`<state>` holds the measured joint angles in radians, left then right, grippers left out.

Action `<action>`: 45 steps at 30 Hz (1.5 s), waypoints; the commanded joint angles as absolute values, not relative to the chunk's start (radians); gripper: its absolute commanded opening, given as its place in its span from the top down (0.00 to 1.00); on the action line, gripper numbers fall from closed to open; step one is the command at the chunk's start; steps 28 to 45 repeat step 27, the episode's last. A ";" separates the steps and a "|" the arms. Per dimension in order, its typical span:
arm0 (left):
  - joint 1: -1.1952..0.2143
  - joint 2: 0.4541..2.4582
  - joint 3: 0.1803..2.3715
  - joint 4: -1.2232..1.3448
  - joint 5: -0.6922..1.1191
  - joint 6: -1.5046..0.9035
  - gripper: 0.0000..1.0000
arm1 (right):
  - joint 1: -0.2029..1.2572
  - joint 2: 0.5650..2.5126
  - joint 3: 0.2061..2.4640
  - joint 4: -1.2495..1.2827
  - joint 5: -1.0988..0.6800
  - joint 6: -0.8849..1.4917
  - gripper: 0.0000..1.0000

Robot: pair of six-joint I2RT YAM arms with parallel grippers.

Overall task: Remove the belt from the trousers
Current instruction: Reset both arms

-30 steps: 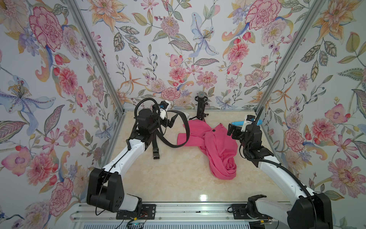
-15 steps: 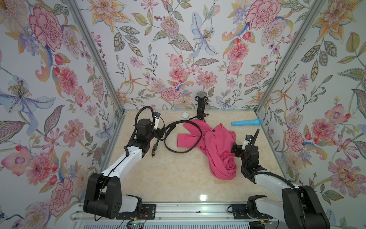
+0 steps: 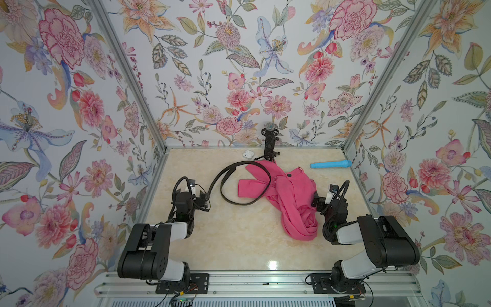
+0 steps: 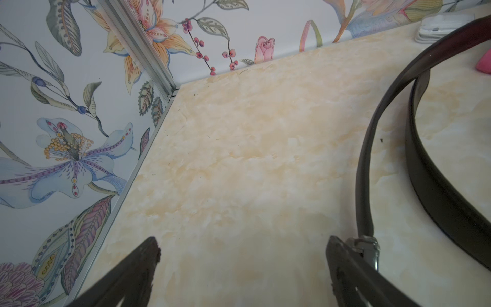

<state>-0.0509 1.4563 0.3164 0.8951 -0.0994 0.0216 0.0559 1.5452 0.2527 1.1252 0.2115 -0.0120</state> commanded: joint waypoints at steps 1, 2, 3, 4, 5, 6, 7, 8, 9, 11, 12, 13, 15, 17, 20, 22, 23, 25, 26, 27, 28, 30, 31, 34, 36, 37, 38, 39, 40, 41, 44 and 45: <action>-0.017 1.514 0.222 1.295 -0.050 0.010 0.01 | 0.039 1.541 0.286 1.110 0.165 -0.012 0.00; 0.000 1.555 0.174 1.463 -0.038 -0.006 0.01 | 0.038 1.541 0.285 1.112 0.164 -0.012 0.00; 0.013 1.555 0.136 1.519 -0.035 -0.021 0.01 | 0.038 1.543 0.284 1.120 0.167 -0.012 0.00; 0.018 1.529 0.134 1.473 -0.046 -0.034 0.01 | 0.040 1.543 0.282 1.121 0.166 -0.012 0.00; 0.018 1.529 0.151 1.439 -0.049 -0.034 0.01 | 0.038 1.540 0.283 1.117 0.164 -0.013 0.00; 0.018 1.545 0.179 1.425 -0.028 -0.022 0.01 | 0.040 1.541 0.281 1.123 0.165 -0.014 0.00; 0.017 1.549 0.203 1.397 -0.009 -0.009 0.01 | 0.041 1.541 0.282 1.117 0.164 -0.015 0.00; 0.012 1.539 0.199 1.381 -0.015 -0.007 0.01 | 0.041 1.541 0.283 1.117 0.164 -0.015 0.00; 0.011 1.547 0.196 1.400 -0.014 -0.008 0.01 | 0.041 1.540 0.283 1.118 0.163 -0.016 0.00; 0.012 1.541 0.198 1.388 -0.013 -0.007 0.01 | 0.047 1.542 0.284 1.118 0.170 -0.023 0.00; 0.011 1.546 0.198 1.399 -0.016 -0.006 0.01 | 0.048 1.542 0.285 1.118 0.170 -0.022 0.00; 0.012 1.546 0.196 1.402 -0.016 -0.006 0.01 | 0.048 1.542 0.284 1.118 0.170 -0.021 0.00; 0.011 1.547 0.197 1.403 -0.016 -0.007 0.01 | 0.048 1.542 0.284 1.118 0.170 -0.021 0.00; 0.012 1.545 0.197 1.398 -0.015 -0.006 0.01 | 0.048 1.542 0.285 1.118 0.170 -0.021 0.00; 0.011 1.547 0.197 1.400 -0.016 -0.006 0.01 | 0.048 1.543 0.286 1.116 0.170 -0.022 0.00; 0.011 1.545 0.198 1.399 -0.015 -0.006 0.01 | 0.049 1.546 0.293 1.106 0.141 -0.034 0.00; 0.011 1.545 0.198 1.398 -0.015 -0.006 0.01 | 0.047 1.548 0.299 1.097 0.106 -0.044 0.00; 0.012 1.545 0.198 1.399 -0.015 -0.006 0.01 | 0.038 1.545 0.299 1.090 0.088 -0.039 0.00; 0.011 1.546 0.198 1.399 -0.014 -0.006 0.01 | 0.037 1.543 0.296 1.097 0.084 -0.038 0.00; 0.011 1.545 0.199 1.399 -0.015 -0.006 0.01 | 0.036 1.540 0.295 1.096 0.083 -0.038 0.00; 0.011 1.545 0.199 1.399 -0.015 -0.006 0.01 | 0.036 1.540 0.295 1.096 0.083 -0.038 0.00; 0.011 1.545 0.199 1.399 -0.015 -0.006 0.01 | 0.036 1.540 0.295 1.096 0.083 -0.038 0.00; 0.011 1.545 0.199 1.399 -0.015 -0.006 0.01 | 0.036 1.540 0.295 1.096 0.083 -0.038 0.00; 0.011 1.545 0.199 1.399 -0.015 -0.006 0.01 | 0.036 1.540 0.295 1.096 0.083 -0.038 0.00; 0.011 1.545 0.199 1.399 -0.015 -0.006 0.01 | 0.036 1.540 0.295 1.096 0.083 -0.038 0.00; 0.011 1.545 0.199 1.399 -0.015 -0.006 0.01 | 0.036 1.540 0.295 1.096 0.083 -0.038 0.00; 0.011 1.545 0.199 1.399 -0.015 -0.006 0.01 | 0.036 1.540 0.295 1.096 0.083 -0.038 0.00; 0.011 1.545 0.199 1.399 -0.015 -0.006 0.01 | 0.036 1.540 0.295 1.096 0.083 -0.038 0.00; 0.011 1.545 0.199 1.399 -0.015 -0.006 0.01 | 0.036 1.540 0.295 1.096 0.083 -0.038 0.00; 0.011 1.545 0.199 1.399 -0.015 -0.006 0.01 | 0.036 1.540 0.295 1.096 0.083 -0.038 0.00; 0.011 1.545 0.199 1.399 -0.015 -0.006 0.01 | 0.036 1.540 0.295 1.096 0.083 -0.038 0.00; 0.011 1.545 0.199 1.399 -0.015 -0.006 0.01 | 0.036 1.540 0.295 1.096 0.083 -0.038 0.00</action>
